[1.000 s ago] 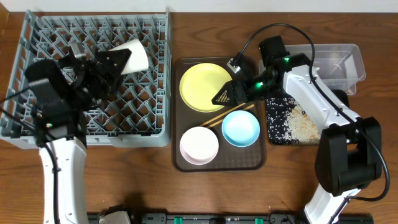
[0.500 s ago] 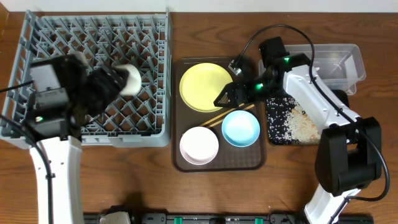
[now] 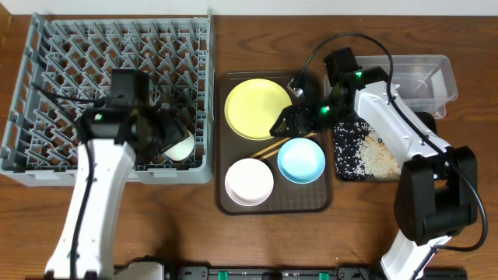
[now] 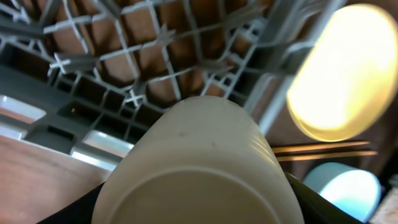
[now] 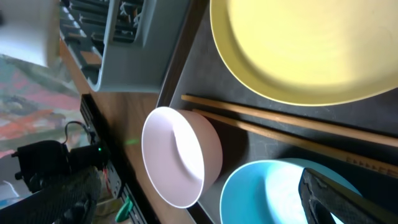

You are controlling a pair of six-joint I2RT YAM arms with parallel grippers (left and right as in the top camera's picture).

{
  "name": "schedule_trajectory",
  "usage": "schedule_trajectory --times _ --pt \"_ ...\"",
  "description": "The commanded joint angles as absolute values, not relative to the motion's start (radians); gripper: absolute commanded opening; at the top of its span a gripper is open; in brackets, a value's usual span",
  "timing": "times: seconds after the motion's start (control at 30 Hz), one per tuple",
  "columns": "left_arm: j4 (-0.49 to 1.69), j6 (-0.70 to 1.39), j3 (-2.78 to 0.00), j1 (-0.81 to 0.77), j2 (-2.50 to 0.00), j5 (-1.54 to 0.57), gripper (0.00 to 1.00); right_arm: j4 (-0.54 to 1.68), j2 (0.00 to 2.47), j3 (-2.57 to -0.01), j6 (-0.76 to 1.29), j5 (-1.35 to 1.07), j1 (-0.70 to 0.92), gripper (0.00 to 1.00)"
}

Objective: Sort waste into correct bins and load items into the dishwasher
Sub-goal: 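Lower the cup into the rack's front-right slots and release it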

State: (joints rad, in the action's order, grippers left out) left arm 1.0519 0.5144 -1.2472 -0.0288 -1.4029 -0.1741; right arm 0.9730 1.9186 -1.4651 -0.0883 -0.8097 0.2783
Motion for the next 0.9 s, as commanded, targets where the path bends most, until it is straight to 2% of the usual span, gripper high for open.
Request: schedule_trajectory --times 0.0,0.13,0.33,0.53,0.6,0.67,0.87 --pt "1.063 0.494 -1.267 -0.042 -1.44 -0.144 0.35 0.974 1.917 -1.472 -0.108 -0.812 0.276 0.99" --pt "1.045 0.493 -1.266 -0.076 -1.478 -0.131 0.35 0.973 1.917 -1.472 -0.115 -0.812 0.276 0.99" --pt "1.036 0.503 -1.266 -0.145 -1.529 0.017 0.34 0.974 1.917 -1.472 -0.122 -0.812 0.276 0.99" --pt "1.054 0.54 -1.261 -0.164 -1.557 0.08 0.36 0.981 1.917 -1.472 -0.13 -0.812 0.276 0.99" --pt "1.053 0.54 -1.261 -0.164 -1.563 0.08 0.47 0.981 1.917 -1.472 -0.13 -0.812 0.276 0.99" --pt "1.053 0.54 -1.261 -0.164 -1.564 0.08 0.64 0.981 1.917 -1.472 -0.129 -0.812 0.276 0.99" --pt "1.053 0.54 -1.261 -0.164 -1.564 0.079 0.68 0.979 1.917 -1.472 -0.129 -0.812 0.276 0.99"
